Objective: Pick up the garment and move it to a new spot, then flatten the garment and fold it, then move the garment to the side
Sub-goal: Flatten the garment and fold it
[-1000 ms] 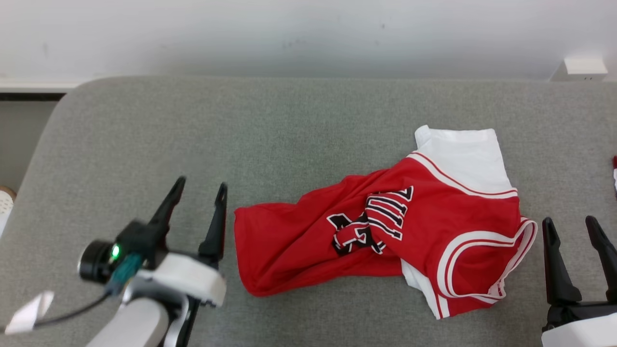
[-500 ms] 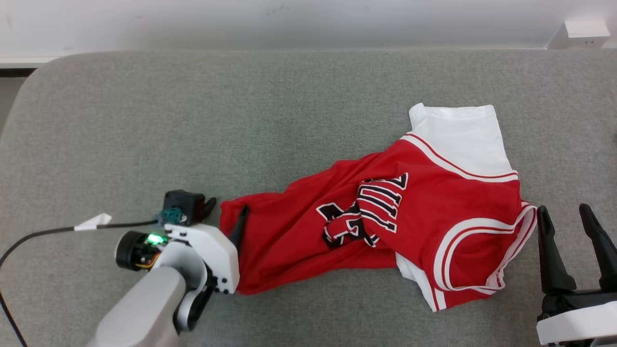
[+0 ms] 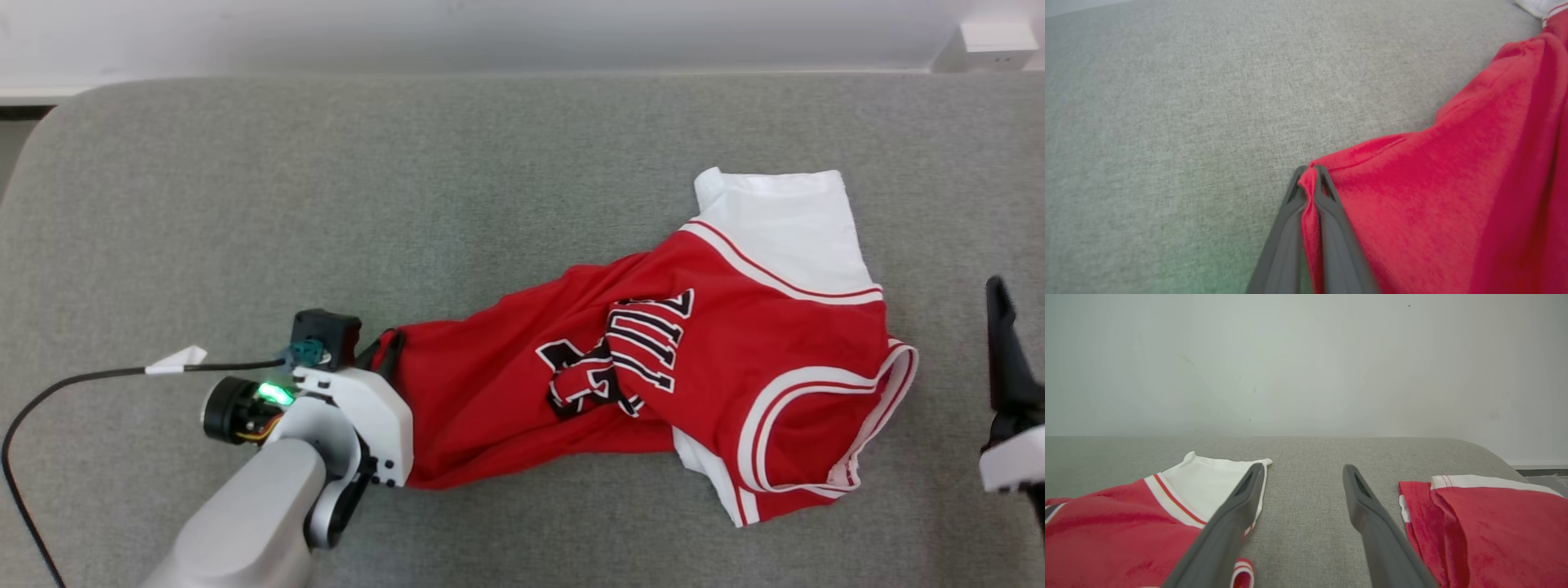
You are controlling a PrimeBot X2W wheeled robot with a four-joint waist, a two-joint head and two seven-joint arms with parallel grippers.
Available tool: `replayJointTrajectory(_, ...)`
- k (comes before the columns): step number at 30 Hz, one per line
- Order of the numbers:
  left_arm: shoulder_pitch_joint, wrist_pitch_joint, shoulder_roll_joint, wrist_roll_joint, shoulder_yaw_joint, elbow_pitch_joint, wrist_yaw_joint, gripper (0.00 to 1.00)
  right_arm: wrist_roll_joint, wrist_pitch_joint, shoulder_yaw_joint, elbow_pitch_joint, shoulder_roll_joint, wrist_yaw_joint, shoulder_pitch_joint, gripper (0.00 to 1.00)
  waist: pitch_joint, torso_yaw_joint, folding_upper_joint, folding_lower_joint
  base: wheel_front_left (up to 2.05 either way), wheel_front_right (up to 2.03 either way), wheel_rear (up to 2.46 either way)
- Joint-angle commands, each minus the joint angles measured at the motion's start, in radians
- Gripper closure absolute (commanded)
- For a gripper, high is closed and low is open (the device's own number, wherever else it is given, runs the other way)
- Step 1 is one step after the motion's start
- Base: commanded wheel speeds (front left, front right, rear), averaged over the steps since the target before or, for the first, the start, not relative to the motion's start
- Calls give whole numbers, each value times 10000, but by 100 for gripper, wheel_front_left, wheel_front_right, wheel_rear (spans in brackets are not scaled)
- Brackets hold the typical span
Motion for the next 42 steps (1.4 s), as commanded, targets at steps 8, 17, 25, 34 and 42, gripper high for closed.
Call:
replayJointTrajectory(8,-492,-252,-482,222,-144,-257,122,100,1060,69,697,2623,-1468,-27,-2618,0,1016,1020,-1,0,0,0,0)
replayJointTrajectory(17,-863,-641,-838,263,-174,-149,172,100,1813,741,2565,5006,-2240,-27,-4969,0,1951,1788,-1,0,0,0,0)
replayJointTrajectory(25,-830,-1050,-891,84,-106,241,147,100,2688,2585,4047,6363,-2662,-28,-5373,100,1867,1857,-1,0,0,0,0)
replayJointTrajectory(34,-1105,-2560,-675,145,491,-354,338,100,3137,867,4199,5448,-3302,-30,-5796,100,1387,1544,-1,0,0,0,0)
replayJointTrajectory(42,-959,-3239,266,437,1384,-2421,883,100,2724,-1378,3190,3616,-3471,-30,-4777,100,349,1097,-1,0,0,0,0)
